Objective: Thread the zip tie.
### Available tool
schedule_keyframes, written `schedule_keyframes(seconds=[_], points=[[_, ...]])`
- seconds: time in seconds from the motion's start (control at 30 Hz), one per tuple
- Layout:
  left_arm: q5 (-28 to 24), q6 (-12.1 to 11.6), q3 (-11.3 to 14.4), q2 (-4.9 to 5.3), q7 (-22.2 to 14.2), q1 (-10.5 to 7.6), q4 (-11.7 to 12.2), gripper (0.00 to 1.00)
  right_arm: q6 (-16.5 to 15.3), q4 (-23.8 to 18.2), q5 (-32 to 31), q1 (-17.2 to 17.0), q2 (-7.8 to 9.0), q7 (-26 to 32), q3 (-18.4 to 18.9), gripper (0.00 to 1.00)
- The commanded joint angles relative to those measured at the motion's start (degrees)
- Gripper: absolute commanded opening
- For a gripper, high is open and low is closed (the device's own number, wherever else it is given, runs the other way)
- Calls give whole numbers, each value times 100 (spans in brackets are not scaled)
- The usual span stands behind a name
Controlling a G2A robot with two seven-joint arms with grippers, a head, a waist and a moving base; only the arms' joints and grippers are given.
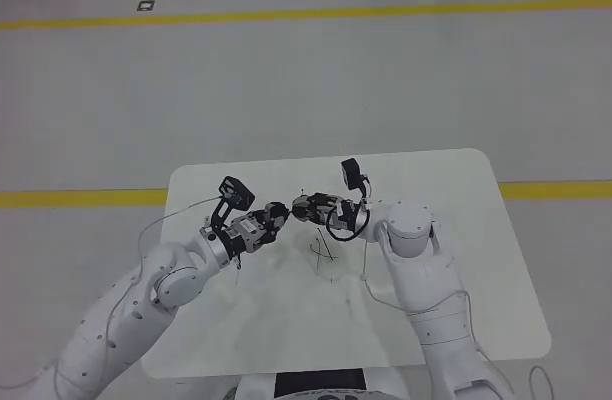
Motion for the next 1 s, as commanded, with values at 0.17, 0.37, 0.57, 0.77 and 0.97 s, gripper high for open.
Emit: schedule_keyframes(seconds=[0.17, 0.37, 0.57, 0.77, 0.97], points=[[-17, -23, -29, -21, 3, 23, 3, 0, 0, -7, 61, 7, 49, -87, -49, 68], [-17, -23, -58, -39, 6, 45, 8, 0, 0, -31, 127, -1, 97, -157, -79, 100], [-200, -23, -132, -44, 18, 89, -10, 0, 0, -82, 107, -9, 170, -224, 0, 100], [-1090, -23, -166, 0, -231, 136, -142, 0, -114, -253, -32, 12, 288, 64, 109, 100], [-1207, -23, -174, 13, -312, 119, -137, 0, -114, -253, -32, 12, 288, 64, 109, 100]])
